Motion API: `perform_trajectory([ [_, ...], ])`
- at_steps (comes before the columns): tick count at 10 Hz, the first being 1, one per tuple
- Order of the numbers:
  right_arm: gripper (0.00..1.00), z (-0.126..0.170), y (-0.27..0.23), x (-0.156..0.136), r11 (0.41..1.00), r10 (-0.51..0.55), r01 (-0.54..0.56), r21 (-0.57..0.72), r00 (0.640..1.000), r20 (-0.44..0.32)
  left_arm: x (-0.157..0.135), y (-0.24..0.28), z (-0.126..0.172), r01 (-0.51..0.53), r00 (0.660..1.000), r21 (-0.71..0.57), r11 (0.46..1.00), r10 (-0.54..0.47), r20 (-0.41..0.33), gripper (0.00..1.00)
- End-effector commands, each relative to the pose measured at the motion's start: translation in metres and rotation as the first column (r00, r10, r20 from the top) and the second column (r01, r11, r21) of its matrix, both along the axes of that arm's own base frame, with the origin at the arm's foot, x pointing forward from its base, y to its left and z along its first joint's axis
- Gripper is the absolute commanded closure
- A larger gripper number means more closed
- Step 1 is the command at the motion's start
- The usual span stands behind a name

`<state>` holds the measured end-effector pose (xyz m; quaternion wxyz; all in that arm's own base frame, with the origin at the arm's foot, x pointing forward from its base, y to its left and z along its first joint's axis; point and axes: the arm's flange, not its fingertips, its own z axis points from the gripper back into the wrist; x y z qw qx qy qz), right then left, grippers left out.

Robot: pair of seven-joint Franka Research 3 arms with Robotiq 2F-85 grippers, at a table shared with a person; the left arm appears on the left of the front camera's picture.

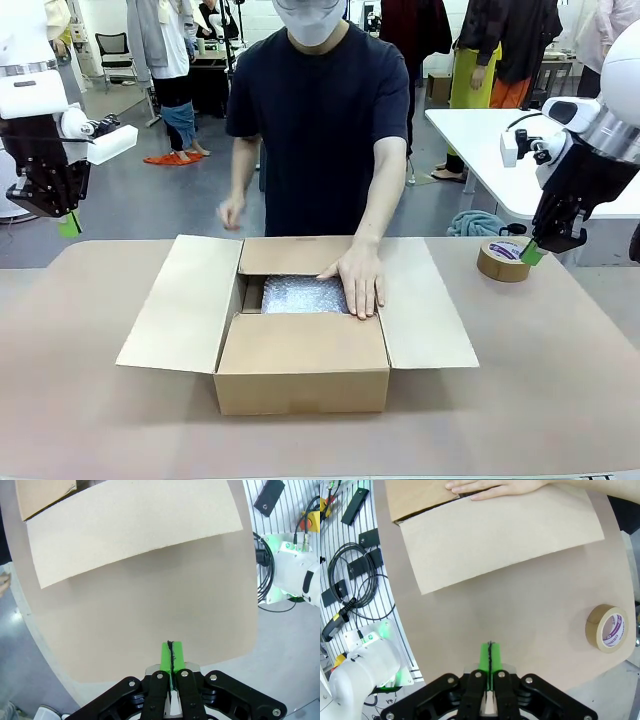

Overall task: Wrap the clocks to prevent damage.
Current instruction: Push the right (or left) flap of the Package Box to close it.

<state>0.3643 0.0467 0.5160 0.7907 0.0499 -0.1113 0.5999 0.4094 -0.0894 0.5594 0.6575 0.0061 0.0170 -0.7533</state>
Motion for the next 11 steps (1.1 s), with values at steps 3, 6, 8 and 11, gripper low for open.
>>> perform_trajectory([
  [3,0.99,0.000,0.000,0.000,1.000,0.002,-0.002,0.016,1.000,-0.004,0.000,0.001,0.001,-0.002,1.000,0.000,1.000,0.002,-0.001,1.00],
  [6,0.99,0.000,0.000,0.000,1.000,0.002,-0.002,0.016,1.000,-0.004,0.000,0.001,0.001,-0.002,1.000,0.000,1.000,0.002,-0.001,1.00],
  [8,0.99,0.000,0.000,0.000,1.000,0.000,0.000,0.000,1.000,0.000,0.000,0.001,0.001,-0.002,1.000,0.000,1.000,0.002,-0.001,1.00],
  [11,0.99,-0.067,-0.047,0.031,0.907,0.260,-0.239,0.348,0.965,-0.014,0.000,0.001,0.001,-0.002,1.000,0.000,1.000,0.002,-0.001,1.00],
])
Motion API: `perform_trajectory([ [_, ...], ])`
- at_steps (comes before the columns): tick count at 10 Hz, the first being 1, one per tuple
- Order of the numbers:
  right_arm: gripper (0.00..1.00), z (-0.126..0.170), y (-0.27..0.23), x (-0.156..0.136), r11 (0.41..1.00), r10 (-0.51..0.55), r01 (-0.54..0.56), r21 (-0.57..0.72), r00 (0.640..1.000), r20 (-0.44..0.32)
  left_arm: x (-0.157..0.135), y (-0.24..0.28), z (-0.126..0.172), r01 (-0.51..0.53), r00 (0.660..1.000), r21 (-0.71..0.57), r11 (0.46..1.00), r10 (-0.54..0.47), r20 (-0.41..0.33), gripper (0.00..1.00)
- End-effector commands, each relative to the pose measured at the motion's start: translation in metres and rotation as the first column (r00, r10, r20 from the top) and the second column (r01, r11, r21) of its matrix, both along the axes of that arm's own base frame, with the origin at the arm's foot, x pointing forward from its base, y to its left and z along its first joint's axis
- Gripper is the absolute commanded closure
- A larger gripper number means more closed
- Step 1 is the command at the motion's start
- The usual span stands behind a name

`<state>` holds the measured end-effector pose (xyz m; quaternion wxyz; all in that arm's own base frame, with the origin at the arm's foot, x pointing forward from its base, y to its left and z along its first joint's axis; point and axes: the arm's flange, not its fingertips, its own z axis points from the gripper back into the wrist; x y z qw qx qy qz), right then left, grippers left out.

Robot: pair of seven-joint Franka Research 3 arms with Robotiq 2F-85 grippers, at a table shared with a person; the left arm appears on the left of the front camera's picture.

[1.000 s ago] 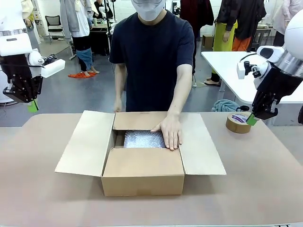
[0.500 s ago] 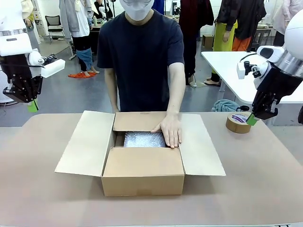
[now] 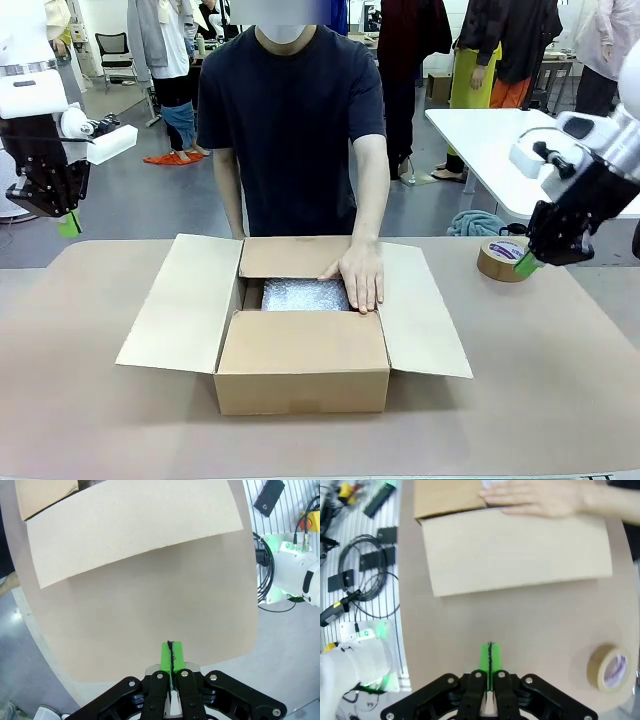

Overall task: Wrap the clocks to prevent damage.
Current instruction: Push the right (or left) flap of the Package Box to close it.

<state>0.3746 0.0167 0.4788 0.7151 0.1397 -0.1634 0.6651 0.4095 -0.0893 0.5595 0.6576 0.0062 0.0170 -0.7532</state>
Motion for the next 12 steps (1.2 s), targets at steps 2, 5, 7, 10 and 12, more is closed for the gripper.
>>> perform_trajectory([
  [2,0.99,-0.074,-0.037,0.032,0.964,0.034,-0.004,0.265,0.994,-0.108,0.000,0.001,0.001,-0.002,1.000,0.000,1.000,0.002,-0.001,1.00],
  [5,0.99,-0.078,-0.041,0.019,0.967,0.024,-0.005,0.254,0.997,-0.070,0.000,0.001,0.001,-0.002,1.000,0.000,1.000,0.002,-0.001,1.00],
  [7,0.99,-0.078,-0.041,0.019,0.967,0.024,-0.005,0.254,0.997,-0.070,0.000,0.001,0.001,-0.002,1.000,0.000,1.000,0.002,-0.001,1.00],
  [10,0.99,-0.078,-0.041,0.019,0.967,0.024,-0.005,0.254,0.997,-0.070,0.018,0.022,-0.004,0.188,0.974,-0.264,0.946,-0.214,-0.075,1.00],
  [12,0.99,-0.078,-0.041,0.019,0.967,0.024,-0.005,0.254,0.997,-0.070,0.036,0.073,-0.045,0.245,0.941,-0.578,0.778,-0.336,-0.053,1.00],
])
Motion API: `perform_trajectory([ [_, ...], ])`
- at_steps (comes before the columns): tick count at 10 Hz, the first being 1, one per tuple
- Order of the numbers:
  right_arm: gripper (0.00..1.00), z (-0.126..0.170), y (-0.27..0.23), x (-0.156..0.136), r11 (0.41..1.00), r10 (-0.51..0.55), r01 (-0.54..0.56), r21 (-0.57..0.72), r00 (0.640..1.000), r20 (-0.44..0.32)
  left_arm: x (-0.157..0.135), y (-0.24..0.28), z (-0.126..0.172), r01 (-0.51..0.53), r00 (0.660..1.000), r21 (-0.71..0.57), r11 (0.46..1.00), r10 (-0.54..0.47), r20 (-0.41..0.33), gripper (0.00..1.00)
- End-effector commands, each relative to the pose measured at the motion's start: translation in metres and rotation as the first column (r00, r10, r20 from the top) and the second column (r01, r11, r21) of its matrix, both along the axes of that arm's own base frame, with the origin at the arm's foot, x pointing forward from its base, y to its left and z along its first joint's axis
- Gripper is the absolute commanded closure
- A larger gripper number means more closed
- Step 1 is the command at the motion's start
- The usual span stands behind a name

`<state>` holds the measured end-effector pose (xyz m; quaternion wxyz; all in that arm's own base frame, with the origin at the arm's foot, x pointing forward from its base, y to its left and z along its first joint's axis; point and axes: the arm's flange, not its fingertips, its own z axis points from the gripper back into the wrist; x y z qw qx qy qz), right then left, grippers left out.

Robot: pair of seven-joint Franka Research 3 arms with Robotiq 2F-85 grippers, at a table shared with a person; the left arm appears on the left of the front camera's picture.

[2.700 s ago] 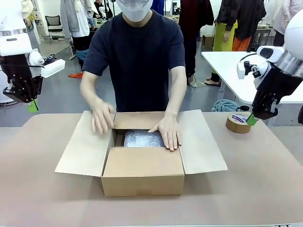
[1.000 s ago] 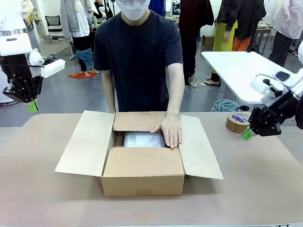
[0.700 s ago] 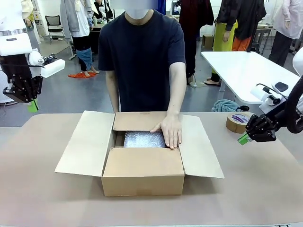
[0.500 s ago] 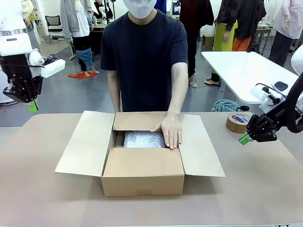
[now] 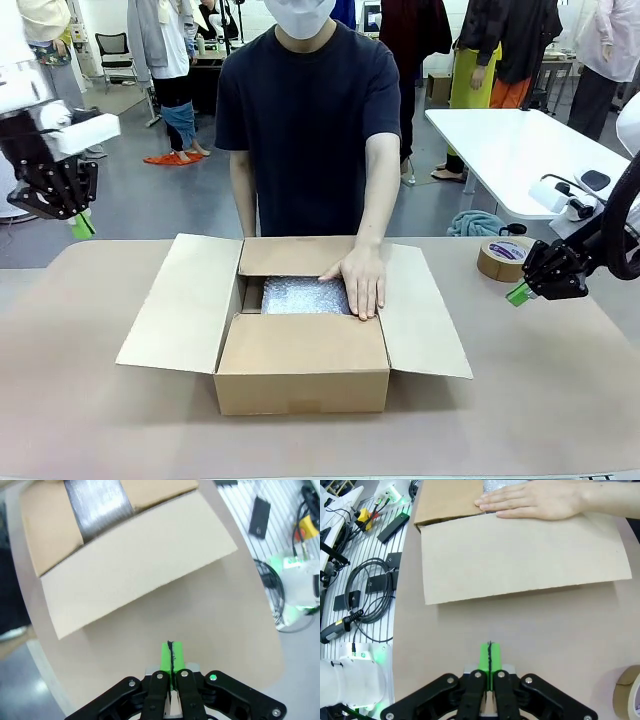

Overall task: Wrap the clocks to prevent damage.
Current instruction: Push the right (or left) flap of the Package Box to close it.

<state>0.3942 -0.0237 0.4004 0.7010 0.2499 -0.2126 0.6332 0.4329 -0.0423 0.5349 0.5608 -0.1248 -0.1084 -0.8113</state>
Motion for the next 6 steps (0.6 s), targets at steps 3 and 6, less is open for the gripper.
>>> perform_trajectory([
  [3,0.99,0.000,-0.001,-0.001,1.000,0.017,-0.018,0.019,1.000,0.010,0.016,0.081,-0.112,-0.041,0.986,-0.521,0.853,-0.048,-0.157,1.00],
  [6,0.99,0.000,-0.001,-0.001,1.000,0.017,-0.018,0.019,1.000,0.010,-0.010,0.069,-0.199,-0.362,0.928,-0.547,0.755,0.236,-0.289,1.00],
])
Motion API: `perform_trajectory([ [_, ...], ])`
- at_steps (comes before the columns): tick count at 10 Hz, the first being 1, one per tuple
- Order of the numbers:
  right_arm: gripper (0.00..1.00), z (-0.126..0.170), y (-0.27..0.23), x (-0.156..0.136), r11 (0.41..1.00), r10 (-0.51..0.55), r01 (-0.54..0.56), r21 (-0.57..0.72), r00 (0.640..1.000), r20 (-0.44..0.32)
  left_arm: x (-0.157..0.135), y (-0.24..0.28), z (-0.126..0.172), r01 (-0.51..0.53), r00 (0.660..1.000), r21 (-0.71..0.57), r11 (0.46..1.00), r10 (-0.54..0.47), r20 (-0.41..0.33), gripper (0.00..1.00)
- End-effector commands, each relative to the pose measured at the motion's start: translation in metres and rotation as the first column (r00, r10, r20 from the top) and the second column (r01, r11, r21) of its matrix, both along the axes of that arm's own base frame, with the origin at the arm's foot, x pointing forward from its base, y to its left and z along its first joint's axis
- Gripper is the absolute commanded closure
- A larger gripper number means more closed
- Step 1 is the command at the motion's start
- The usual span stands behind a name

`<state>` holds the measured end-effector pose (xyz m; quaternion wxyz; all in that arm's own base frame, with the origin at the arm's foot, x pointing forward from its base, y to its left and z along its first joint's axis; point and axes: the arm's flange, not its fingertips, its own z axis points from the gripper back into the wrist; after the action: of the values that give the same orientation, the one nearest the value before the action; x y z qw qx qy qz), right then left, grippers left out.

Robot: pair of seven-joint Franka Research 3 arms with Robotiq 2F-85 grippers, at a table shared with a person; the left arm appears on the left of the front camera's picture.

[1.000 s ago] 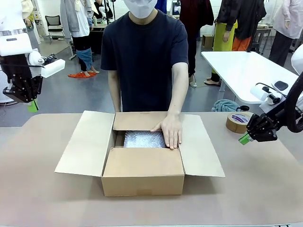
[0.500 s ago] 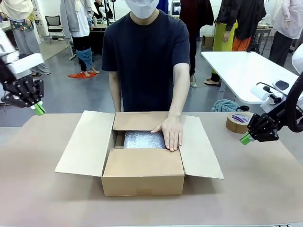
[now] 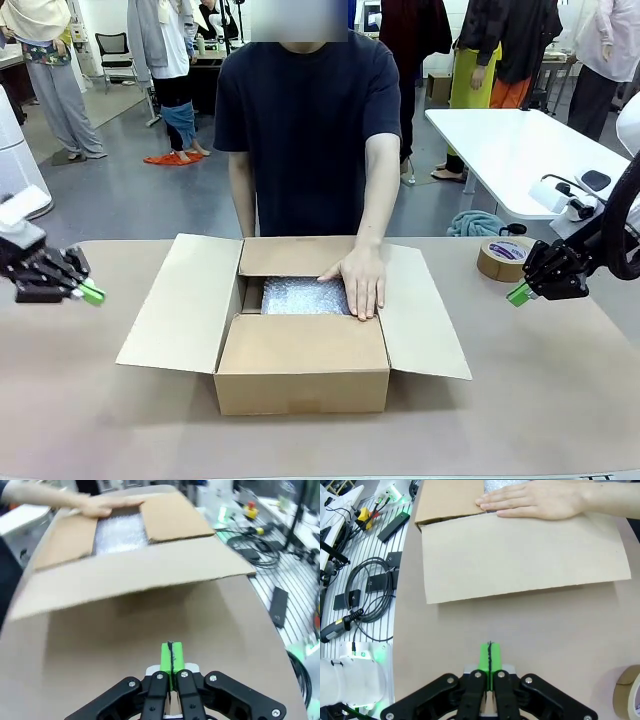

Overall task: Wrap the clocks to prevent damage.
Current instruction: Push the right (or left) flap of the Package Box to close it.

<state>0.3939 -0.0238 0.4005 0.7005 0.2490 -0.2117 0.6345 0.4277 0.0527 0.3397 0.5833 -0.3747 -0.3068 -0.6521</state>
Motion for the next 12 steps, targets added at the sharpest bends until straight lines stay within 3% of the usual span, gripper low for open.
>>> perform_trajectory([
  [1,0.99,0.000,0.000,0.000,1.000,0.015,-0.015,0.022,1.000,0.010,-0.013,-0.037,-0.010,-0.190,0.980,0.064,0.980,0.194,-0.054,1.00],
  [4,0.99,0.000,0.000,0.000,1.000,0.015,-0.015,0.022,1.000,0.010,-0.009,-0.067,-0.012,-0.148,0.984,0.005,0.989,0.148,-0.098,1.00],
  [6,0.99,0.000,0.000,0.000,1.000,0.015,-0.015,0.022,1.000,0.010,0.003,-0.084,-0.012,-0.093,0.987,-0.110,0.990,0.077,-0.143,1.00],
  [9,0.99,0.000,0.000,0.000,1.000,0.015,-0.015,0.022,1.000,0.010,0.022,-0.099,-0.009,-0.081,0.986,-0.189,0.979,0.050,-0.162,1.00],
  [12,0.99,0.000,0.000,0.000,1.000,0.015,-0.015,0.022,1.000,0.010,0.046,-0.137,0.007,-0.012,0.994,-0.192,0.981,-0.009,-0.109,1.00],
])
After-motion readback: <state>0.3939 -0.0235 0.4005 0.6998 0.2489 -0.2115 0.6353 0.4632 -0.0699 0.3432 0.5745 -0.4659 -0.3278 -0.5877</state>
